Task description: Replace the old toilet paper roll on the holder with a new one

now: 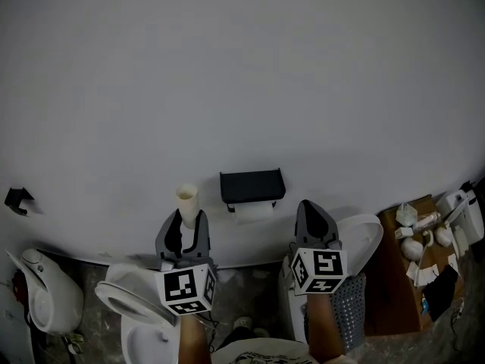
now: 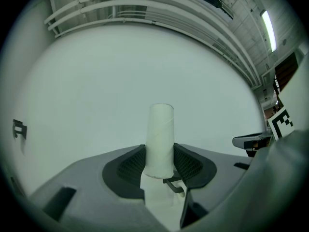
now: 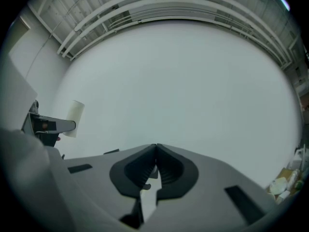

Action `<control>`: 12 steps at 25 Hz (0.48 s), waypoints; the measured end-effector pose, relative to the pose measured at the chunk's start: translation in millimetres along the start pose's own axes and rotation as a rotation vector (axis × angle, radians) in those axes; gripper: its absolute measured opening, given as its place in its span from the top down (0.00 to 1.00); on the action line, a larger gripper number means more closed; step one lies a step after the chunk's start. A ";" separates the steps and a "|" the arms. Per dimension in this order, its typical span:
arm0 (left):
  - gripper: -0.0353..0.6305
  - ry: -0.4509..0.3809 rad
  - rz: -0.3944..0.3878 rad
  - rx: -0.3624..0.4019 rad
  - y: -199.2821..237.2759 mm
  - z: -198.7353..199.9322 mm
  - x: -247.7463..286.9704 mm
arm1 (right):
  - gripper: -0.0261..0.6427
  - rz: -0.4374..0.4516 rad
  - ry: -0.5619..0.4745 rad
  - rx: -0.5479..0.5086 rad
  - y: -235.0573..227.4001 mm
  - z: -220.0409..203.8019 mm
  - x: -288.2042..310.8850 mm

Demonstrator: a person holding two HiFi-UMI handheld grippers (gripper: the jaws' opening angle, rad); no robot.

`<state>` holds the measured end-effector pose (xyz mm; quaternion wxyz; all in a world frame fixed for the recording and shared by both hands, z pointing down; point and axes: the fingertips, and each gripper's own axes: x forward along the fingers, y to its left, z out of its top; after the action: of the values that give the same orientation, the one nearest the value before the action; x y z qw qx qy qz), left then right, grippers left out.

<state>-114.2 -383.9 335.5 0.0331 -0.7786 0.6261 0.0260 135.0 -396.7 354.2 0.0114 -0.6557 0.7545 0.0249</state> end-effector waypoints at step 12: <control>0.67 0.008 0.003 -0.005 -1.3 -1.7 -1.9 | 0.97 -0.002 0.006 -0.002 -3.9 -2.1 -1.0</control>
<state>-113.3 -381.9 337.4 0.0289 -0.7778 0.6274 0.0246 139.1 -396.3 356.2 0.0086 -0.6566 0.7539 0.0235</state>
